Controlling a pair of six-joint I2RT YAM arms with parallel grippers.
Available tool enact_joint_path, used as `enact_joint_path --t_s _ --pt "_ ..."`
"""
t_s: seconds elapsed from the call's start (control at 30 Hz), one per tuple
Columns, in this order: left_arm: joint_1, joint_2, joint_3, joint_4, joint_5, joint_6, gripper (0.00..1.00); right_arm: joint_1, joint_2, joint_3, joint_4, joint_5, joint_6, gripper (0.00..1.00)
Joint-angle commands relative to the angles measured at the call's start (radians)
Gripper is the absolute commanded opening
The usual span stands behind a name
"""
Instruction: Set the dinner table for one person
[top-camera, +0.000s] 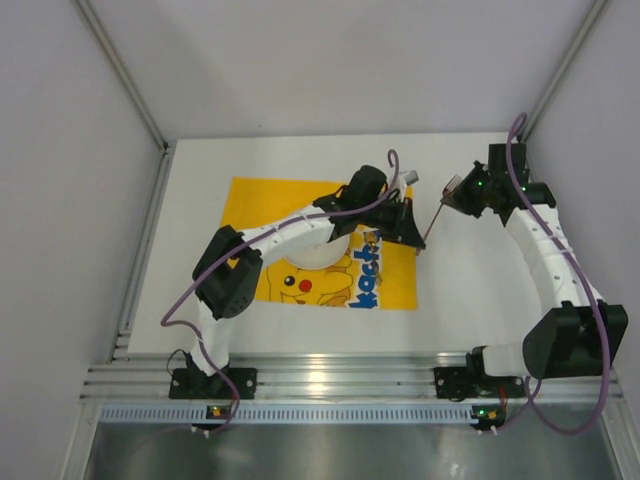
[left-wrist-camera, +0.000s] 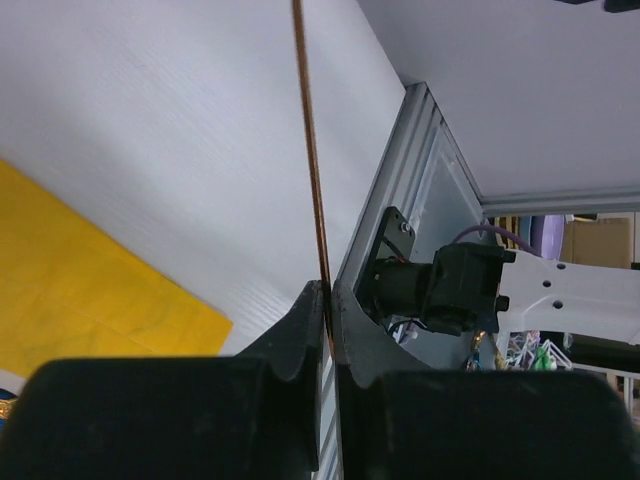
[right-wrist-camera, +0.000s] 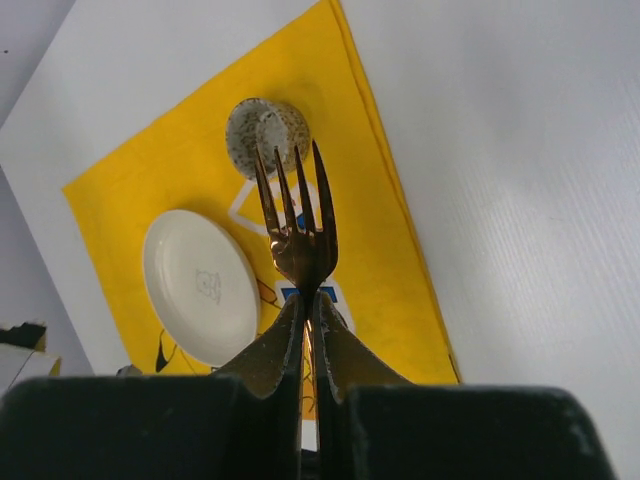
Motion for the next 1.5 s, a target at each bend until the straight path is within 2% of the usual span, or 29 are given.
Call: enact_joint_path --t_s 0.0,0.07,0.2,0.23,0.27,0.3,0.33,0.4,0.5,0.6,0.63,0.7,0.73,0.83,0.9,0.93,1.1,1.37,1.47 --pt "-0.005 -0.003 0.022 0.037 0.039 -0.003 0.06 0.014 -0.049 0.018 0.034 -0.042 0.044 0.00" --pt "-0.005 -0.008 0.019 0.037 0.043 -0.003 0.00 0.015 -0.053 0.010 0.051 -0.060 0.055 0.00" --pt "0.001 -0.029 0.000 0.011 0.012 0.006 0.00 0.015 -0.050 0.007 0.084 -0.103 0.056 0.00" --pt "0.011 -0.046 -0.009 -0.004 -0.002 0.025 0.00 0.015 -0.050 0.018 0.084 -0.111 0.052 0.25" --pt "0.029 -0.070 -0.018 -0.033 -0.022 0.043 0.00 0.015 -0.046 0.030 0.081 -0.117 0.038 0.70" --pt "0.029 -0.070 -0.030 -0.034 -0.029 0.043 0.00 0.015 -0.047 0.030 0.081 -0.116 0.030 0.71" --pt "0.059 -0.107 -0.049 -0.046 -0.036 0.051 0.00 0.015 -0.050 0.041 0.078 -0.106 0.026 0.92" --pt "0.103 -0.161 -0.131 -0.047 -0.034 0.055 0.00 0.006 -0.061 0.050 0.060 -0.084 0.001 0.94" --pt "0.221 -0.320 -0.262 -0.105 -0.027 0.106 0.00 -0.005 -0.073 0.079 0.025 -0.042 -0.043 0.95" --pt "0.375 -0.459 -0.397 -0.188 -0.005 0.153 0.00 -0.006 -0.088 0.076 -0.003 -0.011 -0.080 0.95" --pt "0.461 -0.492 -0.468 -0.196 0.015 0.161 0.00 -0.006 -0.092 0.067 -0.003 -0.010 -0.085 0.95" --pt "0.549 -0.540 -0.521 -0.248 0.042 0.208 0.00 -0.006 -0.096 0.029 -0.002 -0.023 -0.079 0.94" --pt "0.633 -0.537 -0.532 -0.295 0.068 0.235 0.00 -0.006 -0.096 0.018 0.000 -0.031 -0.076 0.93" --pt "0.777 -0.483 -0.515 -0.478 0.115 0.344 0.00 -0.006 -0.090 -0.020 0.009 -0.065 -0.077 0.88" --pt "0.830 -0.437 -0.517 -0.546 0.148 0.382 0.00 -0.006 -0.092 -0.028 0.008 -0.067 -0.085 0.86" --pt "0.892 -0.423 -0.517 -0.557 0.170 0.388 0.00 -0.006 -0.095 -0.034 0.008 -0.068 -0.088 0.85" --pt "0.969 -0.371 -0.503 -0.621 0.124 0.401 0.00 -0.002 -0.101 -0.045 0.008 -0.082 -0.094 0.81" --pt "0.973 -0.284 -0.526 -0.658 0.115 0.420 0.00 0.000 -0.113 -0.071 0.014 -0.071 -0.099 0.77" --pt "0.973 -0.256 -0.509 -0.699 0.053 0.433 0.00 0.000 -0.115 -0.082 0.020 -0.071 -0.100 0.77"
